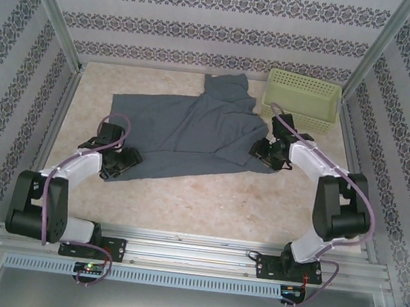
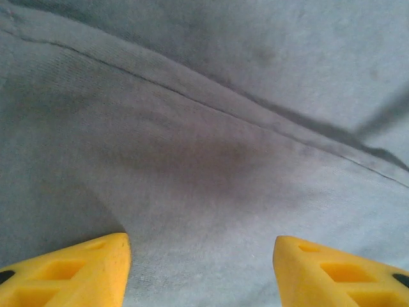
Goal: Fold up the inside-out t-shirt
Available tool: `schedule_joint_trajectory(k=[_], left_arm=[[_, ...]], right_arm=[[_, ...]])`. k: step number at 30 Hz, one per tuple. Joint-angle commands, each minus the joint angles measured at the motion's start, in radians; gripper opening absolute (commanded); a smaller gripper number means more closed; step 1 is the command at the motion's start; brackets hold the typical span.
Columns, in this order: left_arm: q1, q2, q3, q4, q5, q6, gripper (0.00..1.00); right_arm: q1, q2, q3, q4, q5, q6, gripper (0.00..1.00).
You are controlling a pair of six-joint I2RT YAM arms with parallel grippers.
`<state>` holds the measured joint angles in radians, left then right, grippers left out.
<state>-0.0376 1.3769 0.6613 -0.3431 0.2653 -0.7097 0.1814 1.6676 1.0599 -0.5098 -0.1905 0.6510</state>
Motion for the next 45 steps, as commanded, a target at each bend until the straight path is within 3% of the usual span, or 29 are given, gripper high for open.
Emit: schedule_joint_trajectory(k=[1, 7, 12, 19, 23, 33, 37, 45], left_arm=[[0.018, 0.034, -0.01, 0.041, -0.011, 0.029, 0.63], [0.114, 0.007, -0.081, 0.071, 0.013, 0.013, 0.72], [0.131, -0.013, -0.077, 0.047, -0.006, 0.028, 0.79], [0.12, -0.092, -0.048, -0.008, 0.015, 0.049, 0.8], [0.036, -0.149, 0.028, -0.07, -0.013, 0.071, 0.79], [0.005, -0.095, 0.041, -0.025, -0.015, 0.043, 0.78], [0.005, -0.073, 0.037, -0.022, -0.029, 0.058, 0.79], [0.005, -0.051, 0.015, -0.001, -0.03, 0.058, 0.79]], right_arm=[[-0.044, 0.052, -0.014, 0.033, 0.003, 0.042, 0.56], [-0.096, 0.082, -0.074, 0.077, 0.024, 0.115, 0.55], [-0.113, 0.024, -0.132, 0.087, 0.086, 0.162, 0.53], [-0.085, -0.126, -0.185, 0.051, 0.165, 0.141, 0.52], [0.005, -0.209, -0.121, -0.016, 0.245, 0.117, 0.53], [0.198, -0.063, -0.021, 0.032, 0.147, 0.246, 0.55], [0.238, -0.011, -0.023, 0.06, 0.148, 0.283, 0.56], [0.266, 0.083, 0.001, 0.096, 0.126, 0.308, 0.5]])
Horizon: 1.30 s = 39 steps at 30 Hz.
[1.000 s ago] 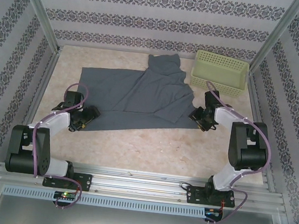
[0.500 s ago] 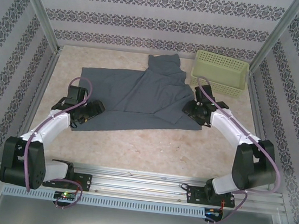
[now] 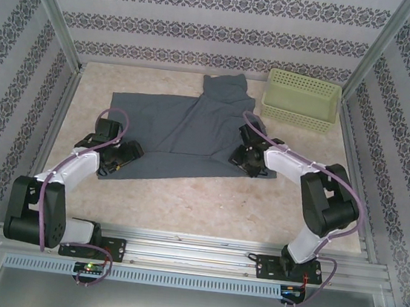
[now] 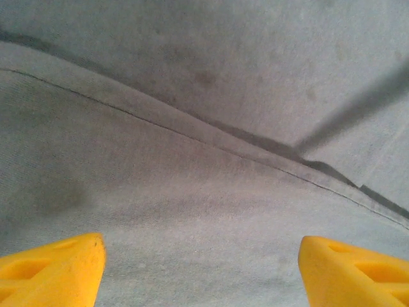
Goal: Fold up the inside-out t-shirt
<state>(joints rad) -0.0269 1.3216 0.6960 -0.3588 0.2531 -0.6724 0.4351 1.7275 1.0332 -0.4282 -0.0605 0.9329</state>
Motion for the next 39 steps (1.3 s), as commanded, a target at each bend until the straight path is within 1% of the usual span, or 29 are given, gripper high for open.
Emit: schedule_joint_trajectory(k=[1, 4, 6, 9, 10, 12, 16, 21, 26, 32, 33, 35, 36, 37, 39], left_arm=[[-0.005, 0.002, -0.023, 0.015, -0.021, 0.021, 0.79], [-0.005, 0.001, -0.028, 0.017, -0.025, 0.025, 0.79], [-0.004, 0.005, -0.026, 0.017, -0.025, 0.025, 0.79], [-0.005, 0.008, -0.025, 0.018, -0.023, 0.025, 0.79], [-0.004, 0.007, -0.024, 0.017, -0.024, 0.025, 0.79], [-0.005, 0.01, -0.022, 0.015, -0.026, 0.028, 0.79], [-0.004, 0.009, -0.023, 0.014, -0.032, 0.03, 0.79], [-0.004, 0.007, -0.032, 0.016, -0.038, 0.027, 0.79], [-0.004, 0.007, -0.041, 0.018, -0.042, 0.027, 0.79], [-0.005, 0.007, -0.05, 0.02, -0.044, 0.027, 0.79], [-0.004, 0.008, -0.05, 0.018, -0.044, 0.028, 0.79], [-0.004, 0.008, -0.05, 0.015, -0.044, 0.032, 0.79], [-0.004, 0.007, -0.05, 0.014, -0.044, 0.034, 0.79], [-0.004, 0.007, -0.048, 0.011, -0.042, 0.039, 0.79], [-0.004, 0.007, -0.045, 0.003, -0.042, 0.043, 0.8]], right_arm=[[0.013, 0.027, 0.03, 0.013, -0.003, 0.027, 0.49], [0.014, 0.038, 0.034, 0.014, 0.005, 0.03, 0.46], [0.015, 0.048, 0.04, 0.017, 0.006, 0.032, 0.41], [0.017, 0.062, 0.048, 0.017, 0.009, 0.03, 0.31], [0.017, 0.064, 0.051, 0.015, 0.013, 0.03, 0.3], [0.02, 0.068, 0.062, 0.008, 0.023, 0.024, 0.24], [0.02, 0.068, 0.077, -0.006, 0.039, 0.015, 0.1], [0.021, 0.054, 0.137, -0.053, 0.071, -0.011, 0.01], [0.016, 0.077, 0.267, -0.082, 0.09, -0.059, 0.0], [0.02, 0.251, 0.543, -0.127, 0.022, -0.128, 0.0], [0.021, 0.288, 0.596, -0.137, 0.008, -0.138, 0.0], [0.021, 0.354, 0.682, -0.175, 0.006, -0.158, 0.05], [0.018, 0.382, 0.726, -0.199, 0.011, -0.169, 0.14], [0.015, 0.402, 0.757, -0.225, 0.015, -0.178, 0.29], [0.012, 0.404, 0.767, -0.249, 0.023, -0.194, 0.49]])
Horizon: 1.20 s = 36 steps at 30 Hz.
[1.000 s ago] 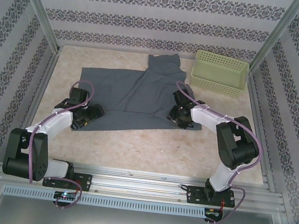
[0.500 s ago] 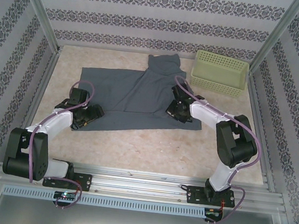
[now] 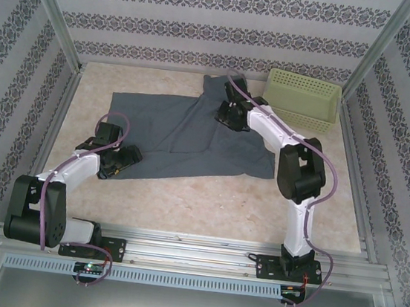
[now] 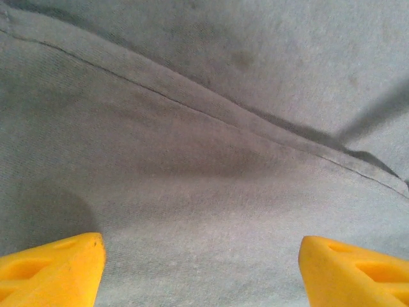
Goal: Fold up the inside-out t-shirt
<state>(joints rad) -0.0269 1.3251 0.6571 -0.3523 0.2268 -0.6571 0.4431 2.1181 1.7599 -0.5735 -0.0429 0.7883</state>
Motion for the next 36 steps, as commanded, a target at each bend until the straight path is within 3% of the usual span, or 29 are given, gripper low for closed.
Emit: schedule_joint_trajectory(k=[1, 3, 12, 19, 24, 30, 34, 36], left_arm=[[-0.004, 0.003, -0.006, -0.006, -0.015, 0.03, 0.8], [-0.004, 0.002, -0.006, -0.008, -0.02, 0.033, 0.8], [0.028, -0.021, -0.045, 0.017, -0.034, 0.005, 0.8], [0.045, -0.055, -0.121, 0.043, -0.018, -0.019, 0.81], [0.059, -0.102, -0.165, 0.033, -0.008, -0.021, 0.82], [0.091, -0.26, -0.2, -0.049, -0.058, -0.037, 0.84], [0.207, -0.348, -0.268, -0.034, 0.063, -0.067, 0.84], [0.211, -0.376, -0.256, -0.039, 0.066, -0.053, 0.84]], right_arm=[[0.003, -0.004, 0.021, -0.104, 0.018, -0.057, 0.56], [0.003, -0.057, -0.043, -0.088, 0.029, -0.073, 0.62], [-0.001, -0.373, -0.54, 0.035, 0.064, -0.019, 0.62], [-0.029, -0.457, -0.811, 0.156, 0.051, 0.11, 0.61], [-0.034, -0.526, -0.945, 0.213, 0.062, 0.187, 0.58], [-0.04, -0.679, -1.087, 0.191, 0.131, 0.25, 0.55], [-0.045, -0.784, -1.13, 0.171, 0.132, 0.224, 0.55], [-0.043, -0.826, -1.09, 0.15, 0.134, 0.169, 0.55]])
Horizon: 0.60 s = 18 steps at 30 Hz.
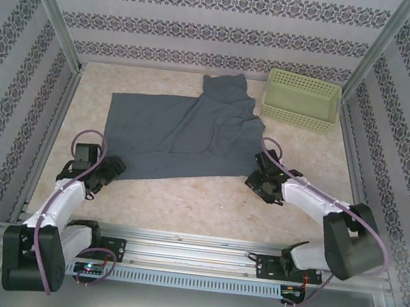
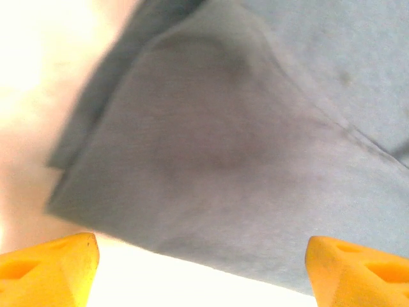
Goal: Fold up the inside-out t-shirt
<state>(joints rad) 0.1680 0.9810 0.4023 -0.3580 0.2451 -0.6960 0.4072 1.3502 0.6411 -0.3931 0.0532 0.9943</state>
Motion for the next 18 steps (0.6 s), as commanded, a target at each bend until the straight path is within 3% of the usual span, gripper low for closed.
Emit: schedule_joint_trajectory(k=[1, 5, 11, 18], left_arm=[[0.016, -0.038, 0.01, -0.028, 0.058, -0.014, 0.83], [-0.005, 0.007, 0.054, 0.056, 0.165, -0.053, 0.76], [-0.137, 0.16, 0.13, 0.143, 0.164, -0.117, 0.77], [-0.121, 0.362, 0.145, 0.191, 0.132, -0.122, 0.79]], right_arm=[[-0.006, -0.067, 0.064, -0.051, 0.052, -0.064, 0.55], [-0.036, -0.004, 0.168, -0.03, 0.004, -0.166, 0.54], [-0.076, 0.177, 0.26, 0.018, -0.052, -0.15, 0.6], [-0.152, 0.334, 0.274, 0.071, -0.098, -0.099, 0.6]])
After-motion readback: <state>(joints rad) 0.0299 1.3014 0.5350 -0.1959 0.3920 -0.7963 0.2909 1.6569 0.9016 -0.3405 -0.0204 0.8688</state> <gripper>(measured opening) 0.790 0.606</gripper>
